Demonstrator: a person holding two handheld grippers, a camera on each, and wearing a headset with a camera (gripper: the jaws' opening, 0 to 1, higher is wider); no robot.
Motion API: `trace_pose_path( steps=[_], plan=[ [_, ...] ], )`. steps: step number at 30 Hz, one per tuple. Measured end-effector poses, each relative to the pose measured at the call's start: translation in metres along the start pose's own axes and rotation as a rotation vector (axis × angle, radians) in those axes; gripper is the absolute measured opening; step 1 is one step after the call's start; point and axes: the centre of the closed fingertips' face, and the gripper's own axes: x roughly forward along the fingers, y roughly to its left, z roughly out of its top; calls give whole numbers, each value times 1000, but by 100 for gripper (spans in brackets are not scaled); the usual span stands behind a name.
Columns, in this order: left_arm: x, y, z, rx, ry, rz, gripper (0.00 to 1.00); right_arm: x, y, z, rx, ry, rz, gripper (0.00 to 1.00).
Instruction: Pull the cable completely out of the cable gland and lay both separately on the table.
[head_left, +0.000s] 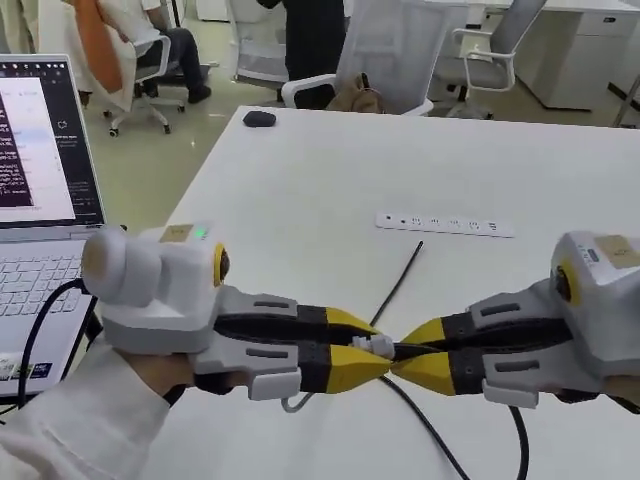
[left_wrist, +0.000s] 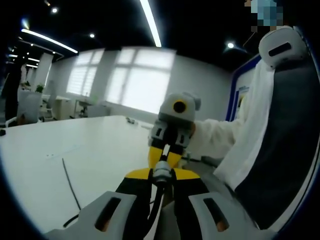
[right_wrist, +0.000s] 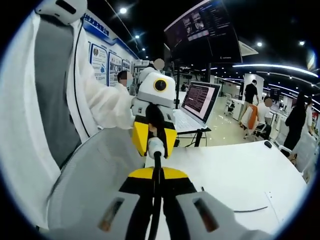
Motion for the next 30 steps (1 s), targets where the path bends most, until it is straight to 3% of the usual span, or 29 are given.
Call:
trace_pose_path(
  steps=[16,30],
  plan=[
    [-4,4,-3,-7,11,6,17,-9,-4,-7,31,-4,-24,2],
    [-14,11,-6,-11,23,30,17,-30,-11,-39,90,35,-71,2]
  ],
)
